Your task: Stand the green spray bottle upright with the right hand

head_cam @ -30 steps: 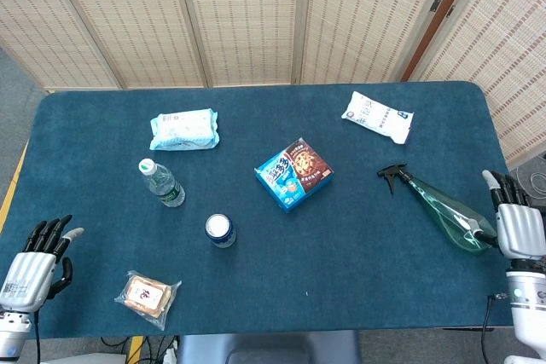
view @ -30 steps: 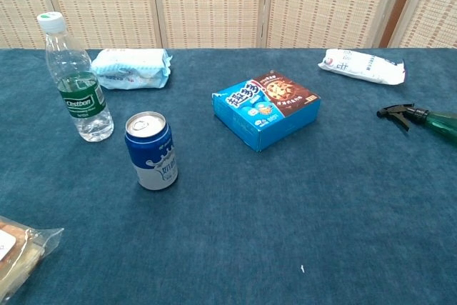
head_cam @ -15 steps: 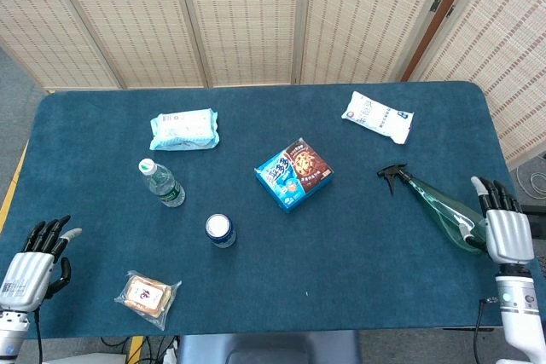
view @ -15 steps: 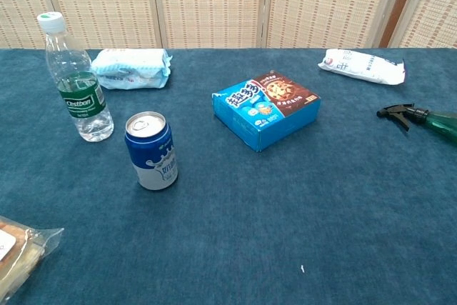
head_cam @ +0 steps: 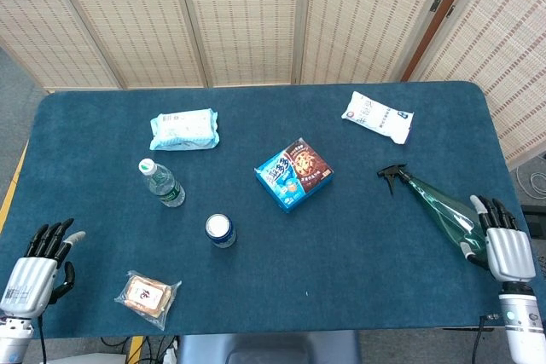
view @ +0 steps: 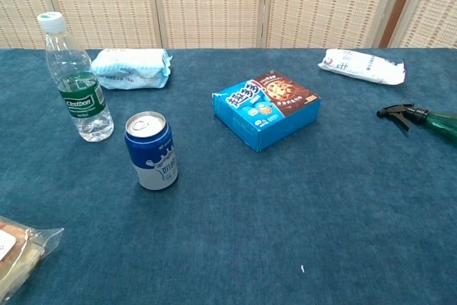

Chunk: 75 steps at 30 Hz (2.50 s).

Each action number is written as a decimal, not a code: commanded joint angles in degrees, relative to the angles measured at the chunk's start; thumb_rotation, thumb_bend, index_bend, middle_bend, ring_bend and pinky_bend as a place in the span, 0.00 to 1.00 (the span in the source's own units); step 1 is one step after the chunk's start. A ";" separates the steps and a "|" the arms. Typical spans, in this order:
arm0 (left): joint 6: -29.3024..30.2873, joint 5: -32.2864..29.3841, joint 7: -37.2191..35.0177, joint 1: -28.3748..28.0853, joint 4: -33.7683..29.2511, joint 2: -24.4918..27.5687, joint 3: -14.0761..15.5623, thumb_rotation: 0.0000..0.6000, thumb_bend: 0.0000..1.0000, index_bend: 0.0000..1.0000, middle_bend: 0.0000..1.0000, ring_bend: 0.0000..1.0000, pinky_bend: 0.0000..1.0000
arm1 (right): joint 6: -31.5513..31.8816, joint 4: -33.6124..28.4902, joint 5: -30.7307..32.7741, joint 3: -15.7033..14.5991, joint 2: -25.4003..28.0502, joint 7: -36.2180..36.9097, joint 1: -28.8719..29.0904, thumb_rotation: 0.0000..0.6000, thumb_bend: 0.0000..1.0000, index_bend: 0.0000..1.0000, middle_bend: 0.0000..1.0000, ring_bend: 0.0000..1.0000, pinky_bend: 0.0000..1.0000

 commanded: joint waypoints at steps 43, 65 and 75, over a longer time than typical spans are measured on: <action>-2.26 -1.36 9.56 -0.15 -3.29 -5.08 -0.91 1.00 0.74 0.18 0.07 0.07 0.00 | -22.92 49.99 1.58 3.83 -12.14 25.68 11.10 1.00 0.21 0.00 0.12 0.02 0.17; 0.30 1.47 5.74 0.64 -2.37 -3.47 0.63 1.00 0.74 0.18 0.07 0.07 0.00 | -7.24 27.08 -1.61 2.26 -4.61 9.35 8.62 1.00 0.21 0.00 0.15 0.06 0.17; 0.71 2.45 0.96 1.00 0.02 -1.38 1.74 1.00 0.74 0.18 0.07 0.07 0.00 | -13.03 16.40 -4.26 0.02 0.14 -4.04 13.13 1.00 0.21 0.05 0.22 0.12 0.25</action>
